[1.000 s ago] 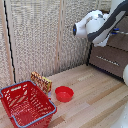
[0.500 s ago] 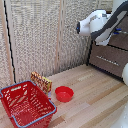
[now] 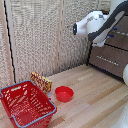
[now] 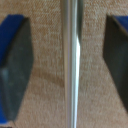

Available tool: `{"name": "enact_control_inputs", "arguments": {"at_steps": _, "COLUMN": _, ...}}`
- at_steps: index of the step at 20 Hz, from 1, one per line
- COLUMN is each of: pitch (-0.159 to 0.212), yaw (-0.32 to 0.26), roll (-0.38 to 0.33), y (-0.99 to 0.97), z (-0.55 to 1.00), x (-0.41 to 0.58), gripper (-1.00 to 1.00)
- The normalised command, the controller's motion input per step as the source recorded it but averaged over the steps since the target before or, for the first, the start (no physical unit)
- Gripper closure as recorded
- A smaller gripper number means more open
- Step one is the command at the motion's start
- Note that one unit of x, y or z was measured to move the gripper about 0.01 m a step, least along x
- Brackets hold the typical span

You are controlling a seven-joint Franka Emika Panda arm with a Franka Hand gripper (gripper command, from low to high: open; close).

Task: Compassionately, move the pinch receptors towards pink recepticle. Embrace the recepticle delicately and rise accordingly. Progress forward guided by applied tension and move towards the highest section of the storage unit. Place the recepticle delicately and shut the storage unit.

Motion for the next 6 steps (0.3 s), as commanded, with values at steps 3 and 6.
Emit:
{"name": "enact_control_inputs", "arguments": {"at_steps": 3, "pitch": 0.031, "yaw": -0.088, "roll": -0.052, "y": 0.66, "z": -0.11, "x": 0.305, "gripper": -1.00}}
{"name": "enact_control_inputs", "arguments": {"at_steps": 6, "pitch": 0.019, "yaw": -0.031, "roll": -0.003, "y": 0.24, "z": -0.06, "x": 0.113, "gripper": -1.00}}
